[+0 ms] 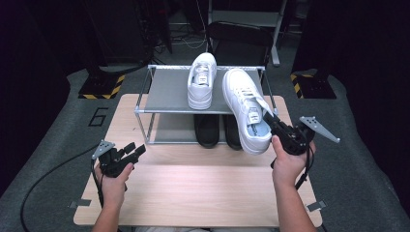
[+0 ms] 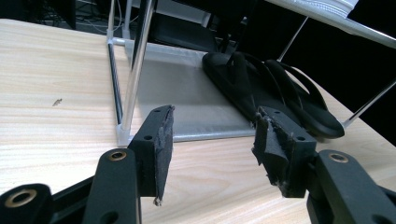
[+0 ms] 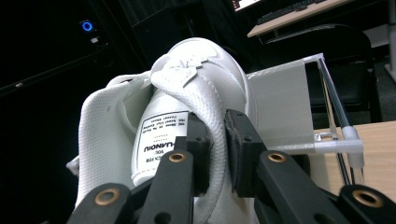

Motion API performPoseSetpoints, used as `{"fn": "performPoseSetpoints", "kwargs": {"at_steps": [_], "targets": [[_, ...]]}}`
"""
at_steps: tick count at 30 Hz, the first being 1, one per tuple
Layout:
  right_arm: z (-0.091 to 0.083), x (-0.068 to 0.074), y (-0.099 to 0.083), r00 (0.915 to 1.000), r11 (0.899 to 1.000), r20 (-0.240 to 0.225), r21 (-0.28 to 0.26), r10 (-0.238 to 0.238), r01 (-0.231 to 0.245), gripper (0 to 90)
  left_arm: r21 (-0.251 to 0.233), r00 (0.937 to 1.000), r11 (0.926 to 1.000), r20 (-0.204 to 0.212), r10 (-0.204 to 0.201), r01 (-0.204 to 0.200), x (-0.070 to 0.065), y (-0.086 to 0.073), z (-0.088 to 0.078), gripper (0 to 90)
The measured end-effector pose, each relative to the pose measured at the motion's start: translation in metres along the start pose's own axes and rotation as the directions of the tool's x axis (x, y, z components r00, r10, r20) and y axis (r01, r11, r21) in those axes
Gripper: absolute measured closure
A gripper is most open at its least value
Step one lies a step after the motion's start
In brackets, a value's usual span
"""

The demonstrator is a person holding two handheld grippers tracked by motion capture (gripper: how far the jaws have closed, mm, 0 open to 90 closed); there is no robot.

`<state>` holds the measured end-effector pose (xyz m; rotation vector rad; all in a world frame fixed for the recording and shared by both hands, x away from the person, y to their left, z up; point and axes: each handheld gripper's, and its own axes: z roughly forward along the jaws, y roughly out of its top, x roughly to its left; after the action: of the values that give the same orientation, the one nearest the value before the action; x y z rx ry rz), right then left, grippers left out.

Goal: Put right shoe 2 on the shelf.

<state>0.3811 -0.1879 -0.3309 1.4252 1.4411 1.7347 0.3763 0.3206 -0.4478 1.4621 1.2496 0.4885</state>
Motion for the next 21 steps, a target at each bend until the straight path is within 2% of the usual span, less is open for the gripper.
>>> {"fn": "performPoseSetpoints", "kwargs": {"at_steps": [1, 4, 7, 14, 21], "targets": [[0.0, 0.0, 0.0, 1.0, 1.0, 0.0, 0.0, 0.0, 0.0, 80.1, -0.004, 1.0, 1.0, 0.001, 0.002, -0.002, 0.0, 0.0, 0.0, 47.0], [0.015, -0.002, 0.005, 0.9998, 1.0, 0.018, 0.005, 0.003, -0.003, 80.0, 0.001, 1.0, 1.0, 0.001, -0.005, 0.005, 0.001, -0.001, -0.001, 47.1], [0.02, -0.003, 0.006, 0.9997, 1.0, 0.024, 0.007, 0.002, -0.002, 80.0, 0.003, 1.0, 1.0, 0.004, -0.005, 0.005, 0.002, -0.001, -0.001, 47.1], [0.046, -0.012, 0.015, 0.9983, 0.999, 0.047, 0.029, 0.034, -0.036, 80.0, 0.001, 0.9999, 1.0, 0.003, -0.01, 0.01, 0.003, -0.002, 0.0, 47.1], [0.062, -0.014, 0.02, 0.998, 0.999, 0.062, 0.041, 0.014, -0.016, 80.0, -0.001, 1.0, 1.0, 0.001, -0.005, 0.005, 0.002, -0.002, -0.001, 47.1]]}}
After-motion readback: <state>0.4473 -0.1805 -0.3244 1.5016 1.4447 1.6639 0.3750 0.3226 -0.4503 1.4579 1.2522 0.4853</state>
